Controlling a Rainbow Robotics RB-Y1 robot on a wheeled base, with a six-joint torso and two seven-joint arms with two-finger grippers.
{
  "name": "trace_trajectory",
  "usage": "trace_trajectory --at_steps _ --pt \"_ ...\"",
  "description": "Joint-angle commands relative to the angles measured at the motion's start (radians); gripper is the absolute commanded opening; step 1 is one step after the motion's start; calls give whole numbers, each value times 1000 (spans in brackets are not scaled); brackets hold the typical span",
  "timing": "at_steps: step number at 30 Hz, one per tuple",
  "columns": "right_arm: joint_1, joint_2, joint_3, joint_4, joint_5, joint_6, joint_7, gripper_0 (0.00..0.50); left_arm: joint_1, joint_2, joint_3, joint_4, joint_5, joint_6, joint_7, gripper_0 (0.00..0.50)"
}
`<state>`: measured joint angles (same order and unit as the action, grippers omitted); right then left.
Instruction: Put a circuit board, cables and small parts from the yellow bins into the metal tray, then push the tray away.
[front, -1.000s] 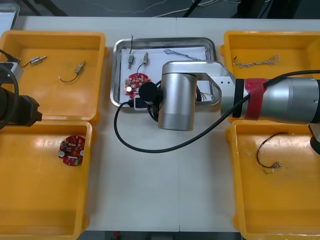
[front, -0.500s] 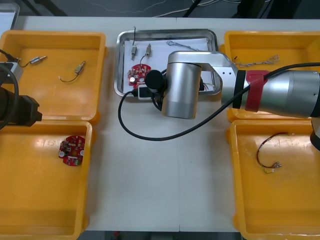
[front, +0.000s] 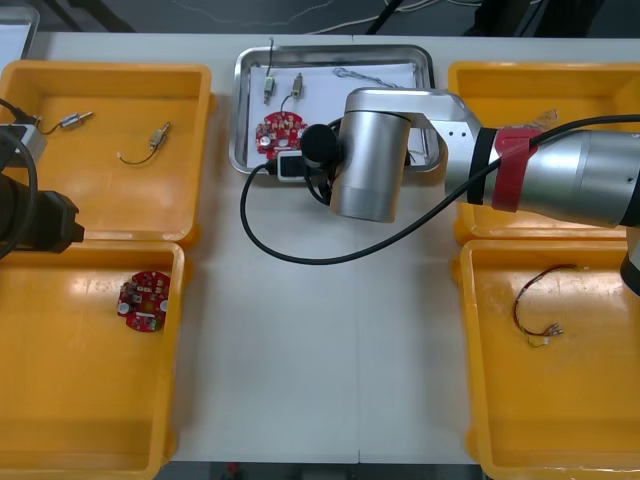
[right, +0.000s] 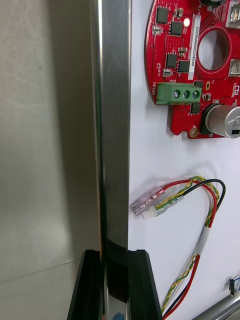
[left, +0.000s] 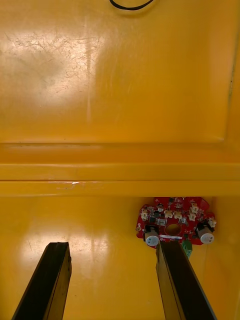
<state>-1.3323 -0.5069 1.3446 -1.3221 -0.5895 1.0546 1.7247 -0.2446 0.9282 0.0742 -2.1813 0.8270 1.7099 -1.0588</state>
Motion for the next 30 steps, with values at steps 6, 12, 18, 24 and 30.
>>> trace_trajectory --at_steps 6,12,18,24,30 --pt "-64 8 8 81 13 -130 59 0 18 37 32 -26 -9 7 -15 500" --pt "-67 18 8 119 11 -170 62 0 18 37 32 -26 -9 7 -15 500" --pt "-67 31 8 147 11 -185 64 0 18 37 32 -26 -9 7 -15 500" --pt "-68 41 8 153 11 -183 64 197 18 37 32 -26 -9 7 -15 500" --pt "-68 48 7 153 10 -173 72 500 18 37 32 -26 -9 7 -15 500"
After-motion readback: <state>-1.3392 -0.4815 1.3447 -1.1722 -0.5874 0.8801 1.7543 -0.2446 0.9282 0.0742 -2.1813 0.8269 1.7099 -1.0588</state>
